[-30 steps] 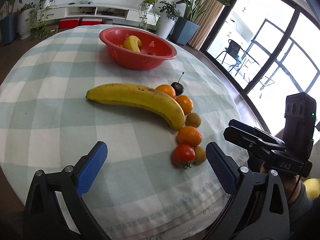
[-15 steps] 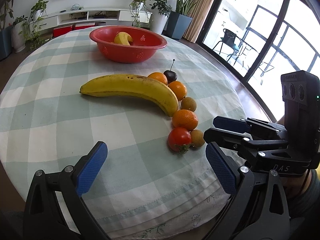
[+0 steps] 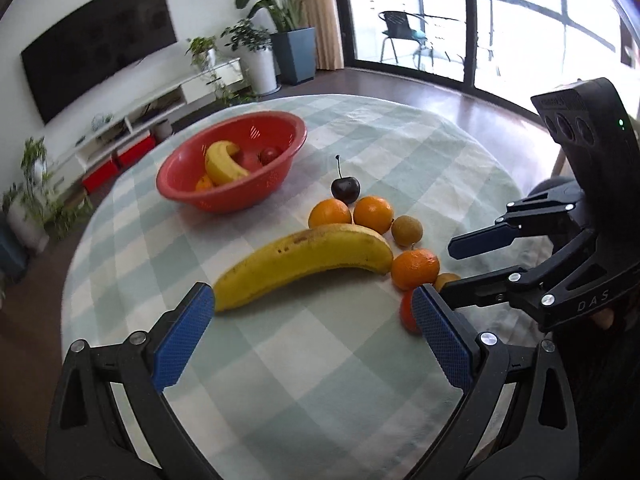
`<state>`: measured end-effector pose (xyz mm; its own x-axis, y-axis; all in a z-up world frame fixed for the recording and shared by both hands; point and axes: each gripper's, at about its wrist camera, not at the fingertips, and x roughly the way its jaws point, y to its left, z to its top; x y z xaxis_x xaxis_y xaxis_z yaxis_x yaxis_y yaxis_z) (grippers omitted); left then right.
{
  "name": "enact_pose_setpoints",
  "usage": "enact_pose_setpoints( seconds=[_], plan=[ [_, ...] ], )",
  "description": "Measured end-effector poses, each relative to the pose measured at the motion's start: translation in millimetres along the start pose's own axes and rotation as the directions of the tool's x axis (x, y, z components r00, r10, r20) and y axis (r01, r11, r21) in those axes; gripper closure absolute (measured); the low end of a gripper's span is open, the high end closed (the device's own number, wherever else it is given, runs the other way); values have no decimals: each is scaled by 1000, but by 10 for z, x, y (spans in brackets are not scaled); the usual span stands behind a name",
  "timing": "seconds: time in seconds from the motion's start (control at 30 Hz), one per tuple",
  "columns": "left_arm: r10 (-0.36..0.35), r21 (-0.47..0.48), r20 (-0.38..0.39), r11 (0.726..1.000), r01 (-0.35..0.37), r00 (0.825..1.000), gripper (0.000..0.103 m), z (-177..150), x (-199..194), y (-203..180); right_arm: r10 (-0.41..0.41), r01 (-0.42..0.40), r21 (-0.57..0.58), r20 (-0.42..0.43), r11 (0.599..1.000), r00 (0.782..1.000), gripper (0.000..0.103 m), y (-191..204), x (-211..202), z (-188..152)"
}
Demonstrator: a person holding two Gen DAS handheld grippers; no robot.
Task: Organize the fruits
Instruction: 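Lower the left tool onto the second banana and close on it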
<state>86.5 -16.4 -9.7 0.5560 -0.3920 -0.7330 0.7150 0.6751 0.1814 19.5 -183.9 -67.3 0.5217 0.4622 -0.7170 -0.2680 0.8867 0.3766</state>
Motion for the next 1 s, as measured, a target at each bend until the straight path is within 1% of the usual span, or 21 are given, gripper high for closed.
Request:
enact_pose_setpoints(
  seconds=[0.07,0.13,0.2,0.23,0.3,0.37,0.43,0.5,0.57,0.63,0.67,0.7,0.73,0.8,0.83,0.9,0.97,1.0],
  plan=[
    [-19,109,-10,994,20,1000,3,118,40,48,3,-3,6,-6,1000,1000,48,-17,15,-10],
    [-49,191,-55,980,58,997,3,224,140,101,6,-5,13,-7,1000,1000,48,-40,19,-15],
    [-92,276,-113,954,120,989,3,286,258,131,9,-8,19,-6,1000,1000,48,-65,15,-15],
    [-102,312,-141,939,142,985,3,307,317,141,10,-10,23,-5,1000,1000,48,-82,14,-14],
    [-101,376,-196,911,170,975,3,332,437,119,15,-15,35,-3,999,1000,48,-122,16,-13],
    [-79,436,-216,884,169,973,3,362,530,115,20,-20,48,-4,999,1000,48,-165,29,-14],
    [-81,450,-246,873,188,966,3,403,623,138,27,-26,61,-8,998,1000,48,-205,52,-14],
    [-84,457,-260,867,200,962,4,447,723,142,33,-32,72,-15,997,999,48,-240,77,-14],
    [-113,448,-288,861,239,951,4,485,801,156,43,-42,80,-13,996,999,48,-264,82,-12],
    [-121,441,-315,859,258,941,4,503,899,169,52,-51,85,-10,995,999,48,-277,78,-8],
    [-113,446,-331,856,261,937,7,499,958,164,56,-55,87,-11,995,998,48,-284,80,-8],
    [-105,447,-352,854,265,930,17,490,1025,172,59,-58,89,-11,994,998,48,-291,84,-9],
    [-109,436,-381,854,283,918,22,480,1087,191,62,-60,91,-11,994,998,48,-295,83,-11],
    [-136,402,-420,859,318,897,38,458,1175,203,65,-64,91,-10,994,998,48,-296,82,-9],
    [-147,392,-430,859,330,891,41,449,1197,209,67,-66,92,-10,994,998,48,-300,79,-9],
    [-159,391,-444,851,351,882,42,422,1225,198,70,-69,95,-9,993,997,48,-309,79,-8],
    [-157,401,-444,846,353,882,42,422,1228,185,71,-70,96,-8,993,997,48,-309,82,-10],
    [-170,392,-444,846,361,880,42,434,1222,193,71,-70,95,-8,993,997,48,-308,82,-10]
  ],
)
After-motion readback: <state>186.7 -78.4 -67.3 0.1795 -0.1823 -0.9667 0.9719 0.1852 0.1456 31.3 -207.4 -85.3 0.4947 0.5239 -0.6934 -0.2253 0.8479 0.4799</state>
